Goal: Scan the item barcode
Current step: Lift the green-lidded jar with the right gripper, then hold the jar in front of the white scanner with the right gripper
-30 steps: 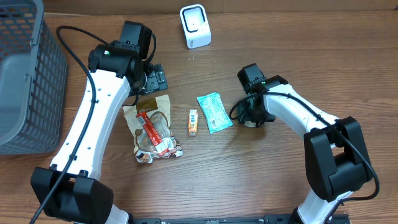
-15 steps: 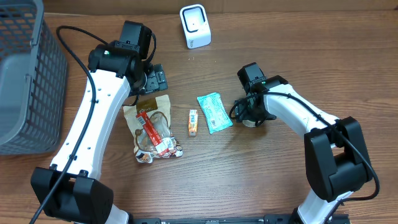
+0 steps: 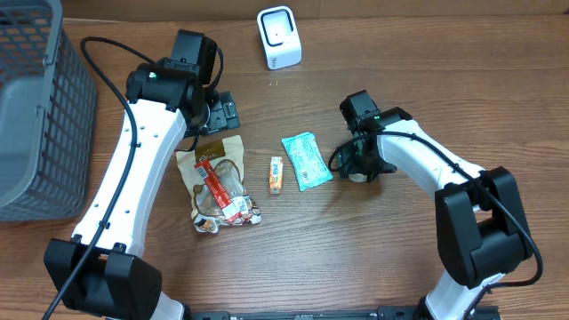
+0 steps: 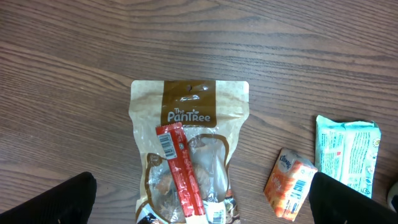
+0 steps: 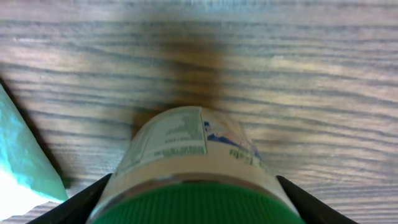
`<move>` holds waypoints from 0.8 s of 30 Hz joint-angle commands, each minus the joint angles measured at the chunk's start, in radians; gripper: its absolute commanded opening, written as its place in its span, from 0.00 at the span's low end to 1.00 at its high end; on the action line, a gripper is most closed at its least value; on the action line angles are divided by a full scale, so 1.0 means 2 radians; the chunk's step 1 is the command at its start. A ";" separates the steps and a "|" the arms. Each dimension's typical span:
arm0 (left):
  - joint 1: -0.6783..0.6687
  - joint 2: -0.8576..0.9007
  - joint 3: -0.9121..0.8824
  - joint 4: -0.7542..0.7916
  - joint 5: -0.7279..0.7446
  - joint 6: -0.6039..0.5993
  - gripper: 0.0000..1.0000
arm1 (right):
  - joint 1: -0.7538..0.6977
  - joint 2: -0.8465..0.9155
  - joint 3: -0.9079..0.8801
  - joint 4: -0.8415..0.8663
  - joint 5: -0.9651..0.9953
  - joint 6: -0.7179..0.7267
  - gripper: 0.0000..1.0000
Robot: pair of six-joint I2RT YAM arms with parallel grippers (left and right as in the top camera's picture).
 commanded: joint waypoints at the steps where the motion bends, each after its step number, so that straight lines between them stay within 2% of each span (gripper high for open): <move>1: 0.001 -0.009 0.008 -0.001 -0.006 0.008 1.00 | -0.002 -0.005 0.016 0.004 0.014 -0.003 0.77; 6: 0.001 -0.009 0.008 -0.001 -0.006 0.008 1.00 | -0.002 -0.005 0.016 0.002 0.012 -0.002 0.73; 7: 0.001 -0.009 0.008 -0.001 -0.006 0.008 1.00 | -0.002 -0.005 0.016 0.002 0.012 -0.002 0.68; 11: 0.001 -0.009 0.008 -0.001 -0.006 0.008 1.00 | -0.002 -0.005 0.019 -0.001 0.012 -0.002 0.62; 13: 0.001 -0.009 0.008 -0.001 -0.006 0.008 1.00 | -0.002 -0.005 0.037 -0.020 0.010 -0.002 0.52; 14: 0.001 -0.009 0.008 -0.001 -0.006 0.008 1.00 | -0.002 -0.005 0.056 -0.037 0.006 -0.002 0.47; 17: 0.001 -0.009 0.008 -0.001 -0.006 0.008 1.00 | -0.002 -0.005 0.113 -0.081 -0.002 -0.002 0.46; 21: 0.001 -0.009 0.008 -0.001 -0.006 0.008 1.00 | -0.002 -0.005 0.243 -0.179 -0.019 -0.003 0.44; 24: 0.001 -0.009 0.008 -0.001 -0.006 0.008 1.00 | -0.002 -0.005 0.353 -0.254 -0.021 -0.012 0.27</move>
